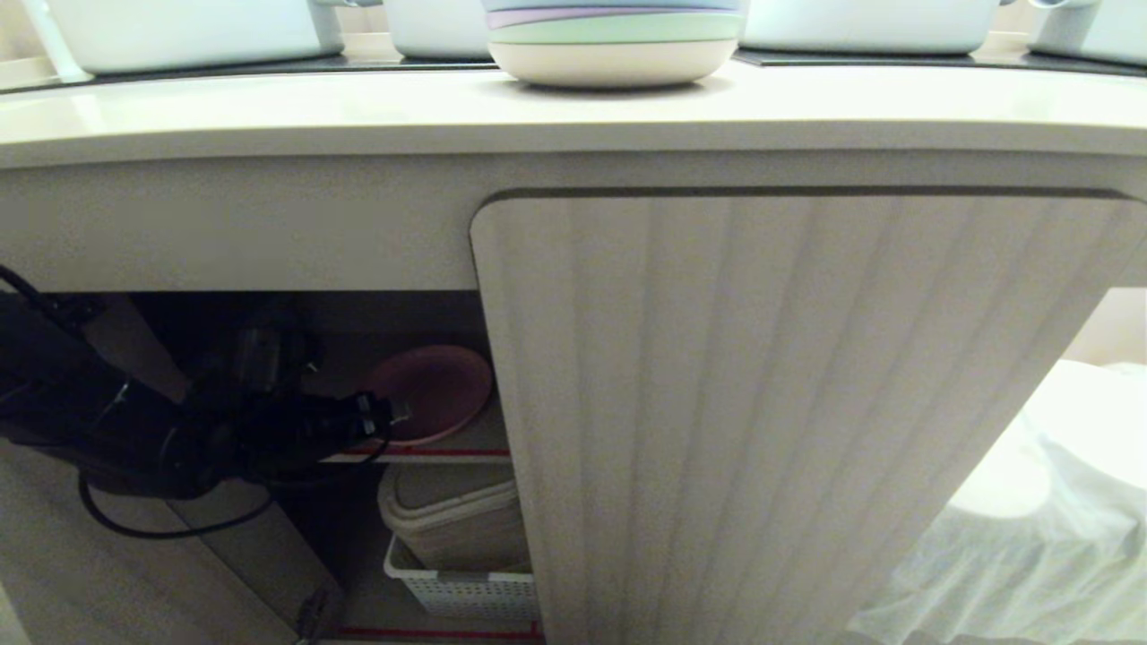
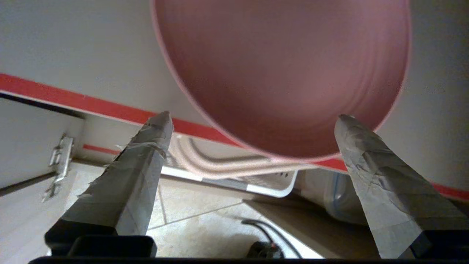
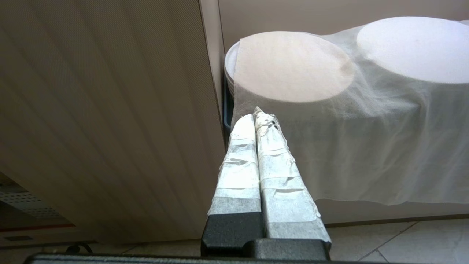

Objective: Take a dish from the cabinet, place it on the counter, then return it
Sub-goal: Take the plate from the cabinet

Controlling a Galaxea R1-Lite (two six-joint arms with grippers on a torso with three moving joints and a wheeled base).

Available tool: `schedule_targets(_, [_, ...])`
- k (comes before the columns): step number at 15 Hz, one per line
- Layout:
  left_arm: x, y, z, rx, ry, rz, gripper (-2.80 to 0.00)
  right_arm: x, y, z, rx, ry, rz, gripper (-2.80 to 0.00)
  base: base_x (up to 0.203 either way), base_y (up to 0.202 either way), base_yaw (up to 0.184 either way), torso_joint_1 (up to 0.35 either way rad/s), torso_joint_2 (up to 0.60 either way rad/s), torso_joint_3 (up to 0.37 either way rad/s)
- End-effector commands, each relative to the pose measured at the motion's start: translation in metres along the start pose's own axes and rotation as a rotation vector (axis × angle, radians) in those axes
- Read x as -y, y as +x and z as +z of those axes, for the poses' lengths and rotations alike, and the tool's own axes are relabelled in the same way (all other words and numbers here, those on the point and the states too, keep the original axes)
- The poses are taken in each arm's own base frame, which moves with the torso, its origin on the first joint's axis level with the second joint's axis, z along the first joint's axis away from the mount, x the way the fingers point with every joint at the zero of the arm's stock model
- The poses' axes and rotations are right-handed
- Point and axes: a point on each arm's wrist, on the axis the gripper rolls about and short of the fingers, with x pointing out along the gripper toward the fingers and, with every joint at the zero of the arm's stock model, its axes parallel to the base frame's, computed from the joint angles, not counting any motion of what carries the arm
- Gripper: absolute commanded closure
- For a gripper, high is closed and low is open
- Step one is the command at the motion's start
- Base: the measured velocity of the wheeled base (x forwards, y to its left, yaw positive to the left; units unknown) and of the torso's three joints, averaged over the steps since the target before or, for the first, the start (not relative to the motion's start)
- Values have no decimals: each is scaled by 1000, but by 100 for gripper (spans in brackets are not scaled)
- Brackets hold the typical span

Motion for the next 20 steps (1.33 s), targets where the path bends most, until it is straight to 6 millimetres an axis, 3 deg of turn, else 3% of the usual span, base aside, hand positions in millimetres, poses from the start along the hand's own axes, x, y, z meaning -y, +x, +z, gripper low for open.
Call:
schedule_targets(1, [0, 3, 1, 1, -6, -2, -280, 0, 0, 0, -1, 1, 0, 0, 0, 0, 0, 0, 0, 0])
schedule_targets(20, [-1, 21, 3, 44, -3, -4, -280, 0, 0, 0, 1, 1, 0, 0, 0, 0, 0, 0, 0, 0])
